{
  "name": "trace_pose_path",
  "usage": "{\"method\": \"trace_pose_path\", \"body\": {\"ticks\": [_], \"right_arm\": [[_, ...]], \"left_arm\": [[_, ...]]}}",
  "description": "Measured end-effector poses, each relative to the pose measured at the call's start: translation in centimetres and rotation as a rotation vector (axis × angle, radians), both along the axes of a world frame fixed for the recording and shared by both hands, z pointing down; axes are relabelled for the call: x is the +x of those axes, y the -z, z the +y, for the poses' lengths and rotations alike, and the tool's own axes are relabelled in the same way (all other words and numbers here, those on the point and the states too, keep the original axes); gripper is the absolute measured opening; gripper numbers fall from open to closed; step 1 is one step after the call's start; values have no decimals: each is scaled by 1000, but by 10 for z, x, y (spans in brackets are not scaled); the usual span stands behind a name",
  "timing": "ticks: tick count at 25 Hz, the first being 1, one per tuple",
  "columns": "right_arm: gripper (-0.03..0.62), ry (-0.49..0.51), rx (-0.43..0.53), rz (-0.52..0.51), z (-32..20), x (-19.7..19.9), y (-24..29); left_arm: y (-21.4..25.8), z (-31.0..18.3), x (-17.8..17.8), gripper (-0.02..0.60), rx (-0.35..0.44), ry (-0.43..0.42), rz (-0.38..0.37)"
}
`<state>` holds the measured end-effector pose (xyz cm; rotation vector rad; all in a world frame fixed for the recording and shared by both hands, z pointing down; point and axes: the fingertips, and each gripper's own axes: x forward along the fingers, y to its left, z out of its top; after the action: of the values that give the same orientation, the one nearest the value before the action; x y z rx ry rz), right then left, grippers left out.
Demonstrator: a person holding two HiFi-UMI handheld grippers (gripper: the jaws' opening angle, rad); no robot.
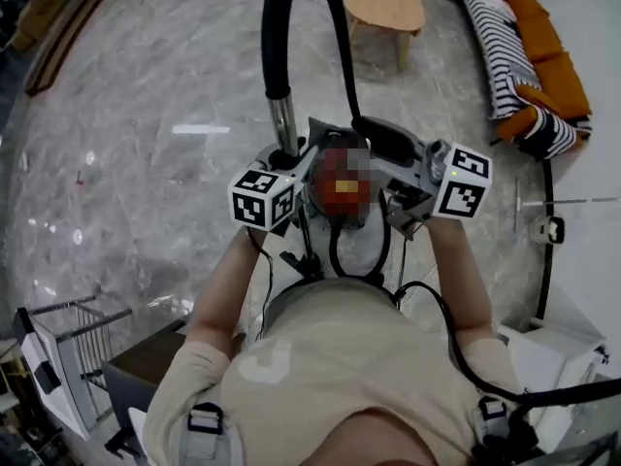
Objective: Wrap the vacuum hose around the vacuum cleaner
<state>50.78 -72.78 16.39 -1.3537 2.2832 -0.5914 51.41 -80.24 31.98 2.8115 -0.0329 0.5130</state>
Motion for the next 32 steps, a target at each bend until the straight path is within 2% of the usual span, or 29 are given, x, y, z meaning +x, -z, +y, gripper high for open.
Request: {"method": "trace_pose_path", "body": {"ticks": [3, 7, 10, 13, 17, 19, 22, 24, 25, 27, 32], "right_arm": [[304, -69, -50, -134, 72, 12, -45], [304, -238, -185, -335, 162, 8, -131], [304, -265, -238, -451, 203, -12, -174], [304, -168, -273, -503, 214, -53, -197], [302, 95, -311, -501, 214, -125, -210], [304, 221, -321, -513, 221, -154, -212], [304, 341, -270, -564, 239, -173, -203], [304, 370, -228, -640, 245, -175, -202], [304, 348, -205, -694, 244, -170, -204], [304, 219, -153, -820, 237, -147, -215], [304, -271, -35, -1094, 238, -54, -261]], "left_arm": [[5, -18, 8, 110, 13, 44, -12], [18, -43, 6, 110, -2, 154, 9], [28, -49, 6, 110, -44, 242, 40], [29, -42, 6, 110, -107, 292, 51], [40, -28, 8, 110, -200, 376, 90], [46, -12, 9, 110, -254, 388, 115], [47, 13, 12, 110, -337, 402, 136], [39, 29, 11, 110, -388, 420, 141], [34, 36, 11, 110, -410, 428, 140], [20, 48, 10, 110, -449, 444, 128], [-7, 60, -4, 110, -513, 452, 79]]}}
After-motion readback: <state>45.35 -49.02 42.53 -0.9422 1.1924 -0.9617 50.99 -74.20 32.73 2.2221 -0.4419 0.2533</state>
